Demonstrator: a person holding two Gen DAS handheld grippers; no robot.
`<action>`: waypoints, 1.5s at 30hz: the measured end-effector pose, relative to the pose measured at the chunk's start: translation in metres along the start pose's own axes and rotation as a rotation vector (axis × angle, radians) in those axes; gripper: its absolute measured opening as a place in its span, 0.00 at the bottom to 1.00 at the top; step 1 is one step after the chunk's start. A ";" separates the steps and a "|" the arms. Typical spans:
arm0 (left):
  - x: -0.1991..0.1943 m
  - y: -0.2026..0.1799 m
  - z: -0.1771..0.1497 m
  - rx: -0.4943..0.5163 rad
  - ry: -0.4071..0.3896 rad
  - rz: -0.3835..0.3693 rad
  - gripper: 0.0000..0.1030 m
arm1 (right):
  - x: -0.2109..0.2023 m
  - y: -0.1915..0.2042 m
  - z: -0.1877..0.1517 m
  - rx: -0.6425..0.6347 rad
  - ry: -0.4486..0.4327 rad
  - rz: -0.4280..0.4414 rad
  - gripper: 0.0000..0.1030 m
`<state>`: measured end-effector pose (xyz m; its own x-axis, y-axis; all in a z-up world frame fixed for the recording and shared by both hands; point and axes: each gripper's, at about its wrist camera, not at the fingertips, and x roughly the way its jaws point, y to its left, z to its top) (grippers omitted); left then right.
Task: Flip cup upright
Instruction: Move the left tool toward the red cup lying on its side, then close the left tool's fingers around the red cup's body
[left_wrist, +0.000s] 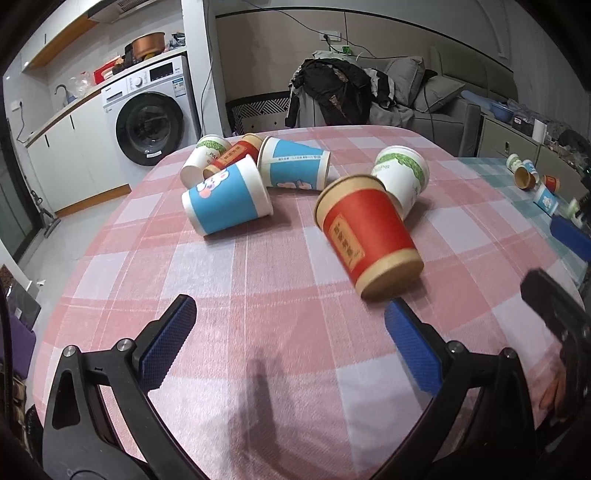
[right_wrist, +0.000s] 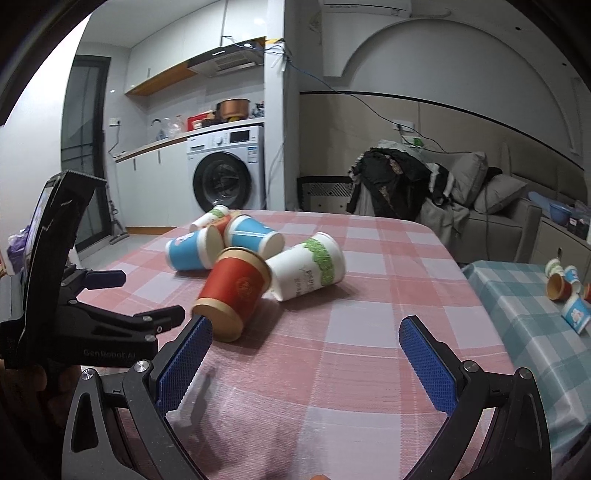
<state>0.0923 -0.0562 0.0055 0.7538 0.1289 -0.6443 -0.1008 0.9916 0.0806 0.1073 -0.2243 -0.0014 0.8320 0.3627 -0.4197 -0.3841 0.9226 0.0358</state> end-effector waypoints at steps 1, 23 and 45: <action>0.002 -0.002 0.003 0.003 0.002 0.007 0.99 | 0.001 -0.002 0.000 0.006 0.003 -0.006 1.00; 0.010 -0.027 0.030 0.010 -0.010 -0.011 0.99 | 0.012 -0.028 0.005 0.084 0.042 -0.061 1.00; 0.052 -0.051 0.046 0.026 0.095 -0.038 0.61 | 0.020 -0.035 0.006 0.108 0.066 -0.061 1.00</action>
<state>0.1661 -0.1000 0.0026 0.6917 0.0913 -0.7164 -0.0555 0.9958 0.0733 0.1403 -0.2488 -0.0055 0.8232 0.2990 -0.4827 -0.2850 0.9528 0.1043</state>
